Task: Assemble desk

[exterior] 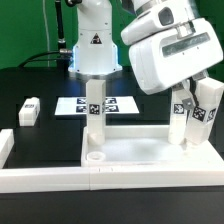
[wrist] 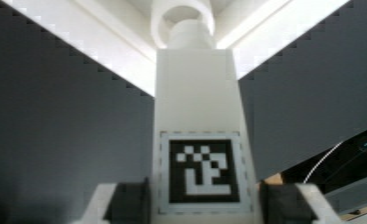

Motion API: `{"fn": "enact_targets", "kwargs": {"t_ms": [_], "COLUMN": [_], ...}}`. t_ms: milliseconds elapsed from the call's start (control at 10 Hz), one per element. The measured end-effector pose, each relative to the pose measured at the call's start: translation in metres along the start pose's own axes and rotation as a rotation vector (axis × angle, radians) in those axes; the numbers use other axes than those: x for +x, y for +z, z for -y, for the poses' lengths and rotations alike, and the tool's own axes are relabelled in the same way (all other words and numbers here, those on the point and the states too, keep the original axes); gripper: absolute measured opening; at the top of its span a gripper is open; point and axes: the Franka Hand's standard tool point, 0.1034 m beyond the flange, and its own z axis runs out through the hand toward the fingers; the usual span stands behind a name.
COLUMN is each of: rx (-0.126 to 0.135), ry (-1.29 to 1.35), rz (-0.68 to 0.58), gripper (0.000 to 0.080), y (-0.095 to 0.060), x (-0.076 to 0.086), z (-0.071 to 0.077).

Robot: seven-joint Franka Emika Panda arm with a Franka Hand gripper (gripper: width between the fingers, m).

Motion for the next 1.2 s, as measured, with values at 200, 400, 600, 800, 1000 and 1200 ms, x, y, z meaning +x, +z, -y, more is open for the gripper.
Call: {"fn": "enact_targets", "kwargs": {"t_ms": [200,400,600,800,1000,1200], "rx": [0.000,-0.002,-0.006,-0.016,-0.018,-0.023], "ry": [0.000,0.001,0.012,0.011,0.010,0.009], "rz": [0.000,-0.002,-0.004,-0.008,-0.012,-0.017], "gripper": [0.0290,0.0290,0.0290,0.0290,0.0290,0.0290], "y": [0.001,0.001,0.010,0.009,0.010,0.010], "x": [0.000,-0.001,-0.011,-0.016,-0.015,-0.013], "z": [0.000,-0.001,-0.007,-0.013,-0.012,-0.011]}}
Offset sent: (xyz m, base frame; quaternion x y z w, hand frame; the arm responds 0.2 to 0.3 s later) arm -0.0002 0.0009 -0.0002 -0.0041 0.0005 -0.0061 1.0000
